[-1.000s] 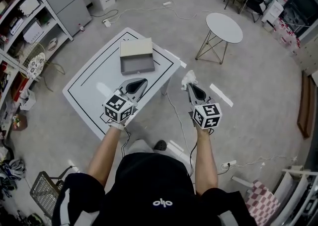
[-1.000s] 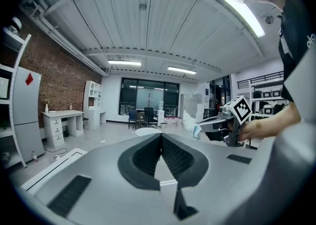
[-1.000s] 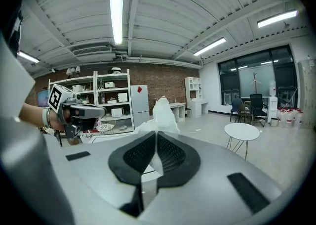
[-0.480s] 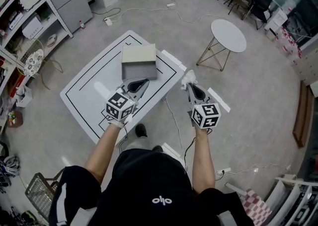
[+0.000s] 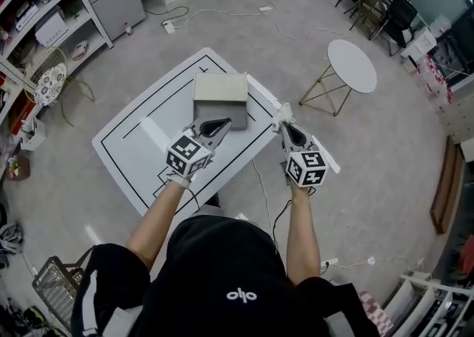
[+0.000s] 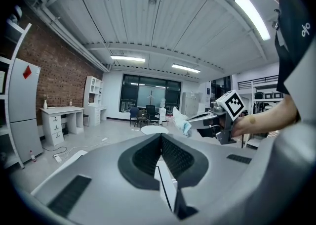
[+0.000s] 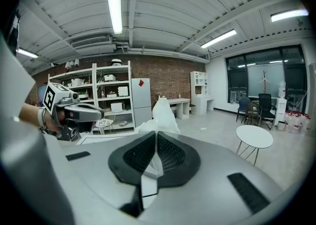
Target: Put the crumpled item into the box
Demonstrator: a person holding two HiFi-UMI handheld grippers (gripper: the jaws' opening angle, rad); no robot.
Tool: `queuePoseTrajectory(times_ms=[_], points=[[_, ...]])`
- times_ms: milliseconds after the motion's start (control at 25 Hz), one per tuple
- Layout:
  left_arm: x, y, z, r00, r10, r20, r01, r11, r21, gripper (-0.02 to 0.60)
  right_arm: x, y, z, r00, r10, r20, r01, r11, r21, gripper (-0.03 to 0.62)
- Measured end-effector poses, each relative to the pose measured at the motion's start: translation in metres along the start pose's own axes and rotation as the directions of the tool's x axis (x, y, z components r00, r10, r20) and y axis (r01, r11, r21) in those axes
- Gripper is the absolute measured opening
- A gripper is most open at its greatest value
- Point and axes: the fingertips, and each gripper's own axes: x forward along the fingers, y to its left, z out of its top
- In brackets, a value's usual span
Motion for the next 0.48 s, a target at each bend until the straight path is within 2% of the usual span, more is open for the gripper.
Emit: queuePoseTrajectory(times_ms=[480], points=[[-0.018,0.057,-0.019,0.998,0.06,-0.005,-0.06,0.996,-0.07,0.0,0.066,0.024,-0.009,0.995,0.052,-0.081,-0.053,0.999,-0.01,0.018]])
